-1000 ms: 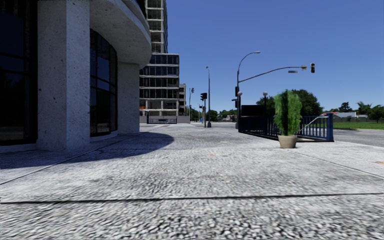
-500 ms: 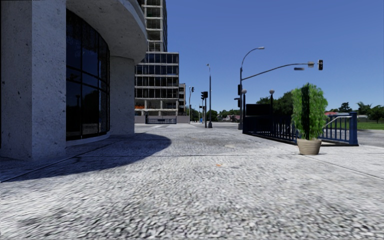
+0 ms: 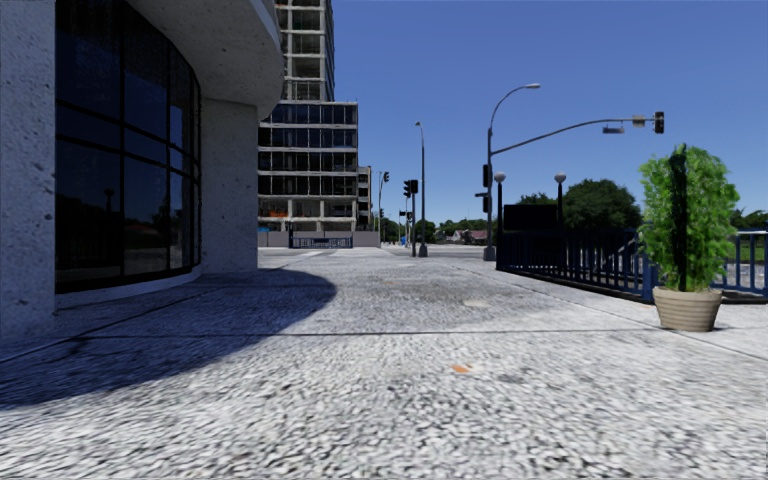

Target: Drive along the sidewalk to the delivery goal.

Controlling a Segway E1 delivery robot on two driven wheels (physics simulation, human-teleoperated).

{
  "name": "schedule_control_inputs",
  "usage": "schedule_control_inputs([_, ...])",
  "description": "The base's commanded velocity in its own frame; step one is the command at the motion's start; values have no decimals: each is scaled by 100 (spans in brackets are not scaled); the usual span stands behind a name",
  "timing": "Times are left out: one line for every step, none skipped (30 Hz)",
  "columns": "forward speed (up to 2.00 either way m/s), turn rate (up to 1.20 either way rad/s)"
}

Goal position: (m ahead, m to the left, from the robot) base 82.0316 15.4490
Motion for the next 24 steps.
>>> schedule_control_inputs([200, 0])
schedule_control_inputs([200, 0])
schedule_control_inputs([200, 0])
schedule_control_inputs([200, 0])
schedule_control_inputs([200, 0])
schedule_control_inputs([200, 0])
schedule_control_inputs([200, 0])
schedule_control_inputs([200, 0])
schedule_control_inputs([200, 0])
schedule_control_inputs([200, 0])
schedule_control_inputs([200, 0])
schedule_control_inputs([200, 0])
schedule_control_inputs([200, 0])
schedule_control_inputs([200, 0])
schedule_control_inputs([200, 0])
schedule_control_inputs([200, 0])
schedule_control_inputs([200, 0])
schedule_control_inputs([200, 0])
schedule_control_inputs([200, 0])
schedule_control_inputs([200, 0])
schedule_control_inputs([200, 0])
schedule_control_inputs([200, 0])
schedule_control_inputs([200, 0])
schedule_control_inputs([200, 0])
